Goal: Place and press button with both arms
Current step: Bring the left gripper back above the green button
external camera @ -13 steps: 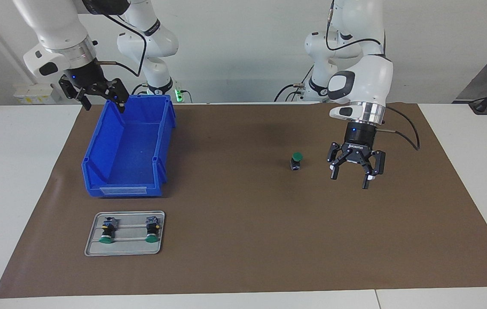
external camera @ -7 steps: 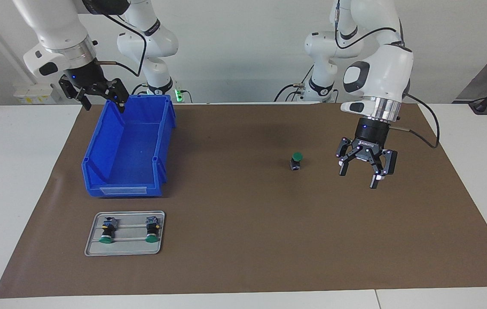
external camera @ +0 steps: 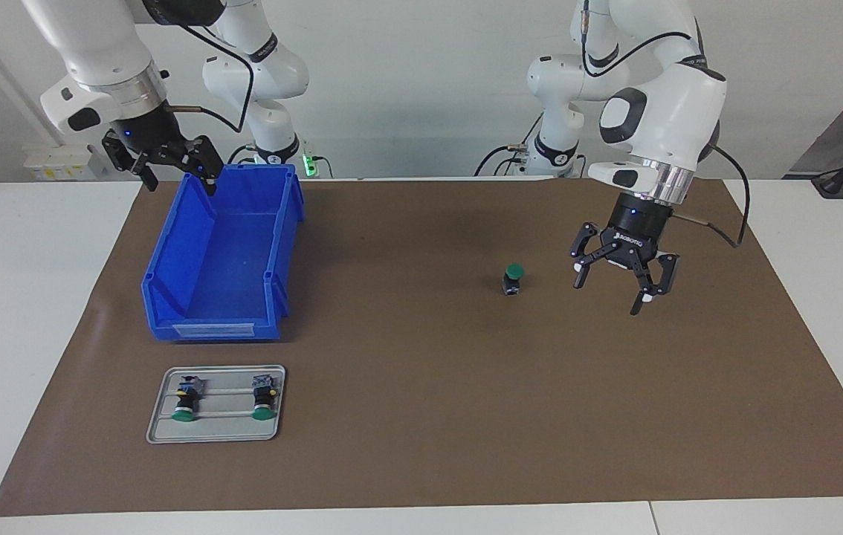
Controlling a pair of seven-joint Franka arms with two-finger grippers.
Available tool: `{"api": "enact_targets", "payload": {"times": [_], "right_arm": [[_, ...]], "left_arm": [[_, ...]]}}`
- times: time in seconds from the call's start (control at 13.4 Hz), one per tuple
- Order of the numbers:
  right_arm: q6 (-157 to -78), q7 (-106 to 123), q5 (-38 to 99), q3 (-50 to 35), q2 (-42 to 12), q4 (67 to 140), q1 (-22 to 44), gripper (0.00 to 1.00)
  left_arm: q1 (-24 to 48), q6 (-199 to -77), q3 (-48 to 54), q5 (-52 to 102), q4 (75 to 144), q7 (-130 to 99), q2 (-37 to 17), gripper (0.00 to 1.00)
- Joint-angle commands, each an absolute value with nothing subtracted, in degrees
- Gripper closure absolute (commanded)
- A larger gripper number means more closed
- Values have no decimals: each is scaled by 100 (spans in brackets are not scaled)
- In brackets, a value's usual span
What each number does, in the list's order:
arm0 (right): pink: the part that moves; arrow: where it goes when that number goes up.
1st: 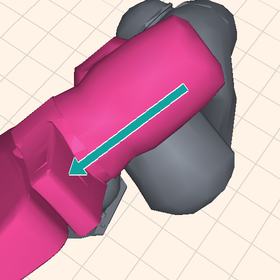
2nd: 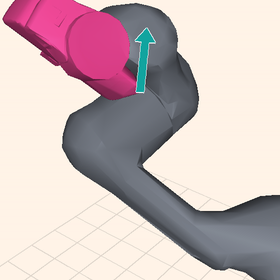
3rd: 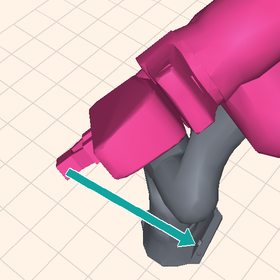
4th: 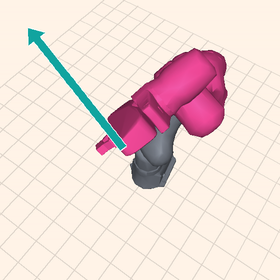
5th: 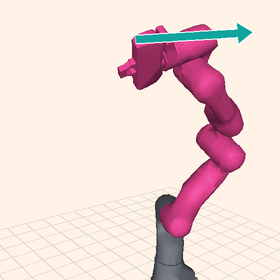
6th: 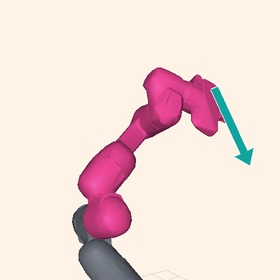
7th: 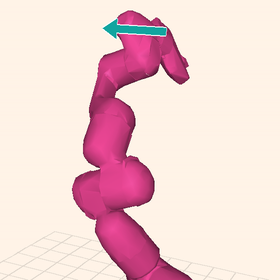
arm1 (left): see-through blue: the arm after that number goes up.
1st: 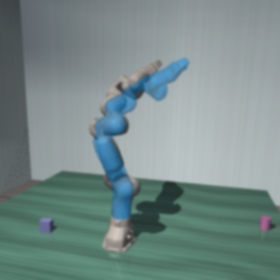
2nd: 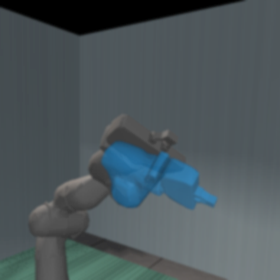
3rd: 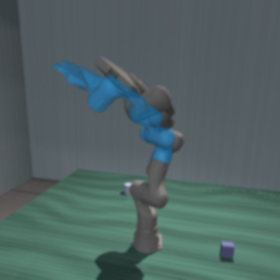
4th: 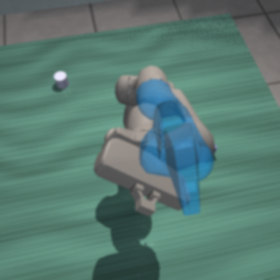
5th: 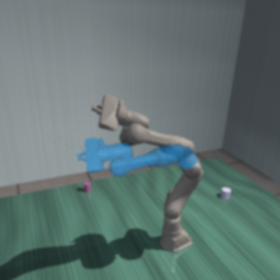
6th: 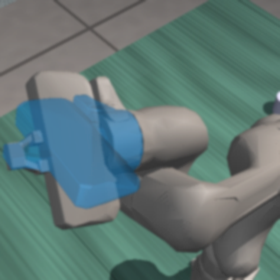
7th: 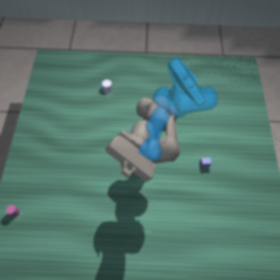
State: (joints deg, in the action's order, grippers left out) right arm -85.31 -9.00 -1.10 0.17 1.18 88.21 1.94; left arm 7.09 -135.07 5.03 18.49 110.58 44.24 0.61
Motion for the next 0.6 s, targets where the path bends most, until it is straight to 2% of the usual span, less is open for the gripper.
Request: {"api": "enact_targets", "payload": {"times": [0.0,0.37,0.52], "right_arm": [[-8561,-773,-9,9,255,8965,158,0],[-8561,-773,-9,9,255,8965,158,0],[-8561,-773,-9,9,255,8965,158,0]], "left_arm": [[563,-12808,536,1696,11065,3345,290,0],[440,-11999,527,1644,11136,1734,457,0],[535,-11577,554,675,11162,822,536,0]]}}
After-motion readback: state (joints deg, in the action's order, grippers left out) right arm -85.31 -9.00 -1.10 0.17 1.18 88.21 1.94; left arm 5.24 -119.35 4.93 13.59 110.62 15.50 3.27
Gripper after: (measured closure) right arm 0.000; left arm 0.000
